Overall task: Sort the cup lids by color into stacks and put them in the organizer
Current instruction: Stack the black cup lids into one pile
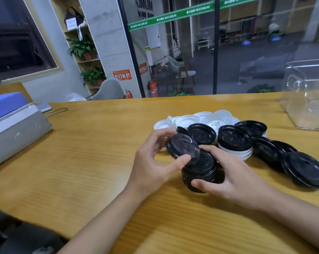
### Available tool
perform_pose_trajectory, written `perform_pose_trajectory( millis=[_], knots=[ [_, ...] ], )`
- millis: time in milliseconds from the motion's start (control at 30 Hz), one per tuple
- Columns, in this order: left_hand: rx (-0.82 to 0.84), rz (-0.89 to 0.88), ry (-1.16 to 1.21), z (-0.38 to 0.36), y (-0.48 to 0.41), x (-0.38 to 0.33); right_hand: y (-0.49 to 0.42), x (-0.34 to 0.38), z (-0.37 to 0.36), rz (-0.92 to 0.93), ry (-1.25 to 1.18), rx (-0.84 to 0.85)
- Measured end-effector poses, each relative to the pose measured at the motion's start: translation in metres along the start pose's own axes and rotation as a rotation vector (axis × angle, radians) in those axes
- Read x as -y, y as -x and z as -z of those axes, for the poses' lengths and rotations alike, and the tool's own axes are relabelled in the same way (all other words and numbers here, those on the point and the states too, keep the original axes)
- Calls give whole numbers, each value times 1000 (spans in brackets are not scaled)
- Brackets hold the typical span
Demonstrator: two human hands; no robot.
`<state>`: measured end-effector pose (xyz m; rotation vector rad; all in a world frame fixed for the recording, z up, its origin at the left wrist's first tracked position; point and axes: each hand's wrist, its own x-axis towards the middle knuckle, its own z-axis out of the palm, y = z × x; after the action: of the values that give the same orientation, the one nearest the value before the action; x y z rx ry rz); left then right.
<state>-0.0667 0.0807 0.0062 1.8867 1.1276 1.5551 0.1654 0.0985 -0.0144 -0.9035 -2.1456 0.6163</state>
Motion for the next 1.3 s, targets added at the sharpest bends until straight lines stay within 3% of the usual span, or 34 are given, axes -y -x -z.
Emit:
perform_pose_trajectory(
  millis=[600,800,1067,1300],
  knots=[
    [183,152,-196,-21,6,10,-2,-4,-5,30,-80,-16],
    [323,143,-59,-9,5,9,-2,-5,-4,9,-45,-7],
    [177,145,-84,-18,4,11,0,-10,-6,-19,-72,15],
    [211,172,-157,-23,5,10,0,-10,-6,-26,-23,3]
  ],
)
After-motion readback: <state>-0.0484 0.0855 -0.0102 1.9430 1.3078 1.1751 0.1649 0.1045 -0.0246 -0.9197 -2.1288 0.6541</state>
